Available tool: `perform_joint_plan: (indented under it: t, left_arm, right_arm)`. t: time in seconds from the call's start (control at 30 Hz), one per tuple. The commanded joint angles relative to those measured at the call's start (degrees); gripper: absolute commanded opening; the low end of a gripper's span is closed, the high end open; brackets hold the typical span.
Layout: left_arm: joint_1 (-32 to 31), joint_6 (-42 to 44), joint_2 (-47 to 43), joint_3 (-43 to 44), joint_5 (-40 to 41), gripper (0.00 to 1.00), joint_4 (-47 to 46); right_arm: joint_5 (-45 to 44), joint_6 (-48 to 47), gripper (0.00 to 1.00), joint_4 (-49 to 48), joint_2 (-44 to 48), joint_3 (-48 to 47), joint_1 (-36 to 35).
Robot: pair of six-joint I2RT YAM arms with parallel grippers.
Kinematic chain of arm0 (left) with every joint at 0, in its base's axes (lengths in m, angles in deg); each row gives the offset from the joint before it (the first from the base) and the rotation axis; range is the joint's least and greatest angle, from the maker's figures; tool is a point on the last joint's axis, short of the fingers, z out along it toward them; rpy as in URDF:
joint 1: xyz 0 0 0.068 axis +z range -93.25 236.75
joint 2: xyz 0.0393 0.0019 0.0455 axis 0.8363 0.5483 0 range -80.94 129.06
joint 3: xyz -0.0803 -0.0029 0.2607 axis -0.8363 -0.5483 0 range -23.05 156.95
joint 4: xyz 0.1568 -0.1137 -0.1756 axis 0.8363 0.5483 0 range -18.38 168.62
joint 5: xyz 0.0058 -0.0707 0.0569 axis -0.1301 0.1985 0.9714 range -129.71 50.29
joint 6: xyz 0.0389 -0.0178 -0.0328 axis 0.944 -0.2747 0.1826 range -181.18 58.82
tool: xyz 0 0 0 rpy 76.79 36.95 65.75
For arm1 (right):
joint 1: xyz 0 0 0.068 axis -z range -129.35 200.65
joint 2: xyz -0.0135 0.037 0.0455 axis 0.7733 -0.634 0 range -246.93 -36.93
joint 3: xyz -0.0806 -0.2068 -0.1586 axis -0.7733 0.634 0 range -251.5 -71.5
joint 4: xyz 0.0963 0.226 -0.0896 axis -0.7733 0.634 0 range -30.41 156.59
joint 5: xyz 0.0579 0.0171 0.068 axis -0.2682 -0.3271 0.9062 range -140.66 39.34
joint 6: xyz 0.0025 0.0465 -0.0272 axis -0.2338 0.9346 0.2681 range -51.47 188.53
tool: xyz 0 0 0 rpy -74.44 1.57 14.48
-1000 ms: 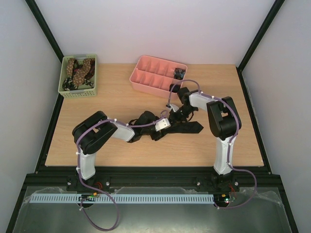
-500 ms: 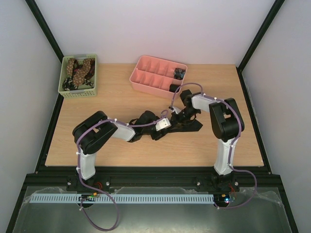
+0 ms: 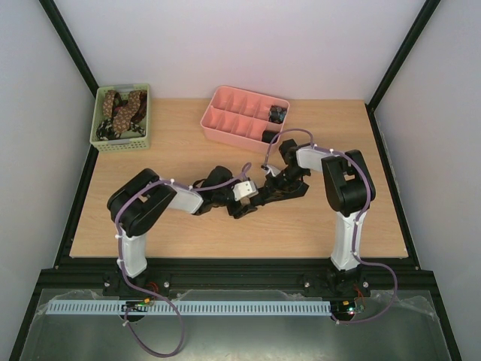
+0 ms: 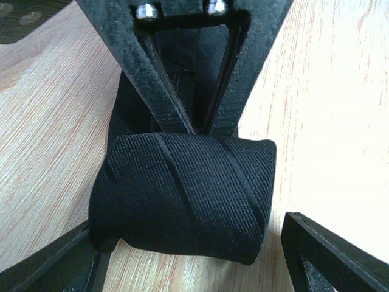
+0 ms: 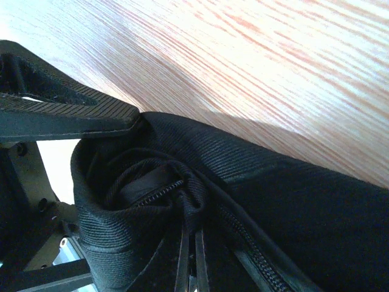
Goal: Roll the ties
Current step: Roll the tie at the center of the board.
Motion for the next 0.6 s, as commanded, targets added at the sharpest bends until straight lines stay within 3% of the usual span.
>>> perform_joint_plan:
  t: [0.0,0.27,0.37,0.43,0.57]
  left_arm:
    - [0.3,-3.4,2.2,2.7,-6.0,0.79,-0.8]
    - [0.1,-3.1,5.6,6.3,-4.9,0.74,-2.2]
    - [0.0,-2.9,5.5,6.4,-4.6,0.63,-2.0]
    - [-0.1,-2.6,5.1,6.0,-3.7,0.49,-1.1]
    - [0.3,-1.8,3.8,3.6,-3.0,0.30,2.1]
  right_arm:
    - [-7.9,-1.7,0.02,-1.9,-4.8,2.4,0.2]
    - [-7.3,-1.5,0.01,-1.7,-4.9,1.8,0.1]
    - [-7.1,-1.2,0.01,-1.4,-4.9,1.1,0.1]
    - [-6.8,-0.9,0.02,-0.6,-4.6,0.5,0.1]
    - [-0.7,0.5,0.11,0.3,-0.5,-0.3,1.5]
